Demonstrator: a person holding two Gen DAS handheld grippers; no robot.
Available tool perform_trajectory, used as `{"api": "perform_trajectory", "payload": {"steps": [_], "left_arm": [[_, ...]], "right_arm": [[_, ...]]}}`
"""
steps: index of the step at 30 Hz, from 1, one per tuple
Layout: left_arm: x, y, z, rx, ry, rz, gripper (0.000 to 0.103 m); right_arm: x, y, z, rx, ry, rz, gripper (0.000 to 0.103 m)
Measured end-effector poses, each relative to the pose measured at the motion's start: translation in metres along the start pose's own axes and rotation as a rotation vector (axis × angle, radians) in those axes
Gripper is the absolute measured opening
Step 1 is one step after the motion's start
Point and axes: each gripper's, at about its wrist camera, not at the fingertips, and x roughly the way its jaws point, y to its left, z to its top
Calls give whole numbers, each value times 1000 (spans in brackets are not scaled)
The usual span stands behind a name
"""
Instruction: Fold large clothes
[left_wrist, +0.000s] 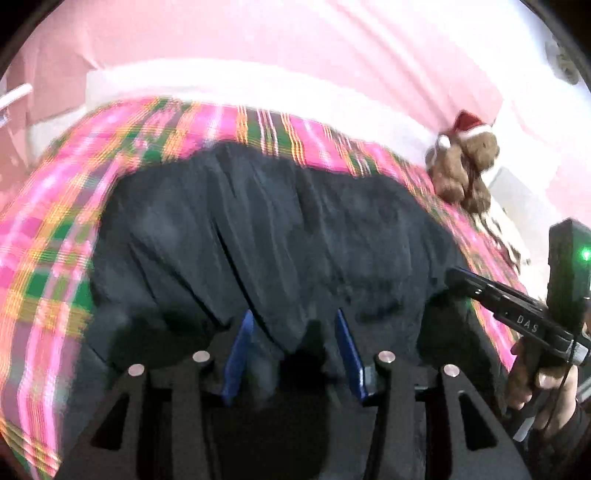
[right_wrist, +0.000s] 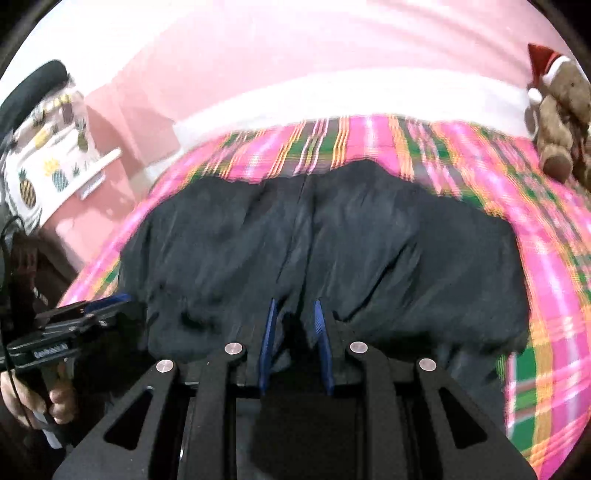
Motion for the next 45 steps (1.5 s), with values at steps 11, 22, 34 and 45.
{"api": "perform_trajectory", "payload": {"steps": [11,22,34,45], "left_arm": [[77,67,43,-71,-35,121,54],[45,48,82,-11,-125,134,54],[110,72,78,-25,-84,188,56],[20,29,67,45,-185,142,55]], "right_arm": [[73,-74,24,103,53,-100,20],[41,-59,61,48,-54,-96,22],[113,-100,43,72,57,-160,22],[15,-35,50,-23,-99,-60,26]]}}
